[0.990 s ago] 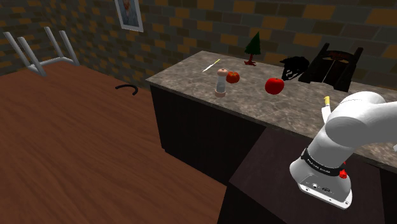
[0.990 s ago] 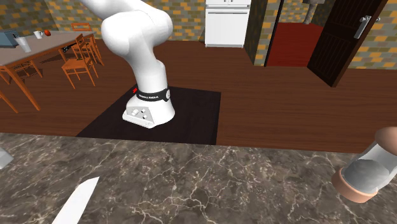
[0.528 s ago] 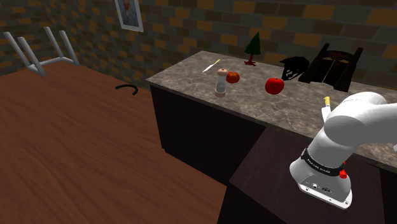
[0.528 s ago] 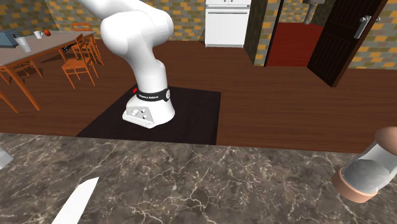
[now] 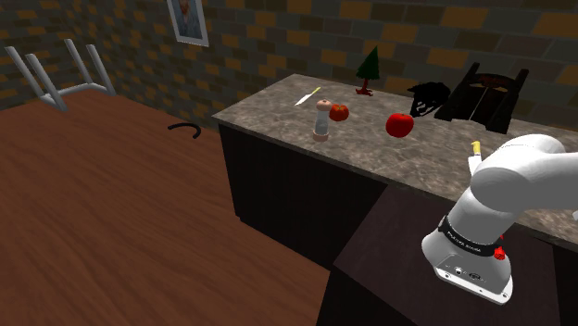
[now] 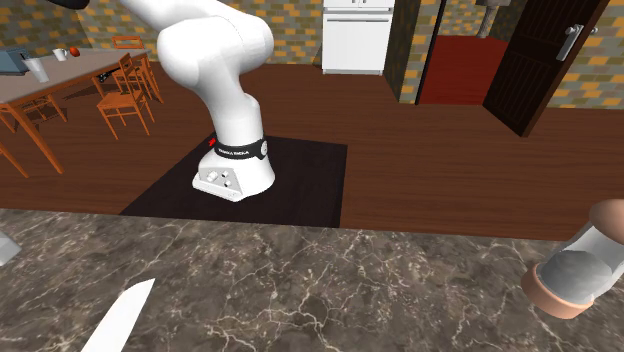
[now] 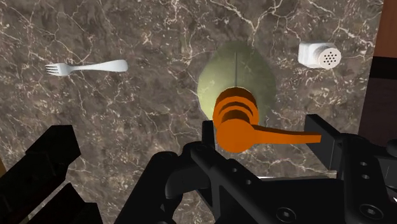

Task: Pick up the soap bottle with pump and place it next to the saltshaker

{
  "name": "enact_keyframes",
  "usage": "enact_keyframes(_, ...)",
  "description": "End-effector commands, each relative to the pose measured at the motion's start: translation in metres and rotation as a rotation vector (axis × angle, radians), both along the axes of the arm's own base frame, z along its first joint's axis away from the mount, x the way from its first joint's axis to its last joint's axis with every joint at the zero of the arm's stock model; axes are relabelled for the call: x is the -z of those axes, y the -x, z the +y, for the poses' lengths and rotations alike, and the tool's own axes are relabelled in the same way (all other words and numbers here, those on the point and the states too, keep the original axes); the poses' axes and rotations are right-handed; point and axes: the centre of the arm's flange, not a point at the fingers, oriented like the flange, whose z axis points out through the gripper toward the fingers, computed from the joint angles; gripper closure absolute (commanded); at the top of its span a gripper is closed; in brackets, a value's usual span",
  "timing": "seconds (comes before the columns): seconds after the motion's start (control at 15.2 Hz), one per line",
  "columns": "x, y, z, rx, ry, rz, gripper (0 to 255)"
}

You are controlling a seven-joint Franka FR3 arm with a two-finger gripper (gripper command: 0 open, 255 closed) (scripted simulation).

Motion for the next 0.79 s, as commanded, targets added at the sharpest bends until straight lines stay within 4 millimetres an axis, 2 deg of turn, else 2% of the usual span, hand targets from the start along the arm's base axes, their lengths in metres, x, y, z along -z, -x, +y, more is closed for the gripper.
enact_keyframes(0.0, 0.01, -0.001, -0.001, 0.0, 0.001, 0.0, 255)
enact_keyframes(0.73, 0.068, -0.001, -0.001, 0.0, 0.001, 0.0, 255)
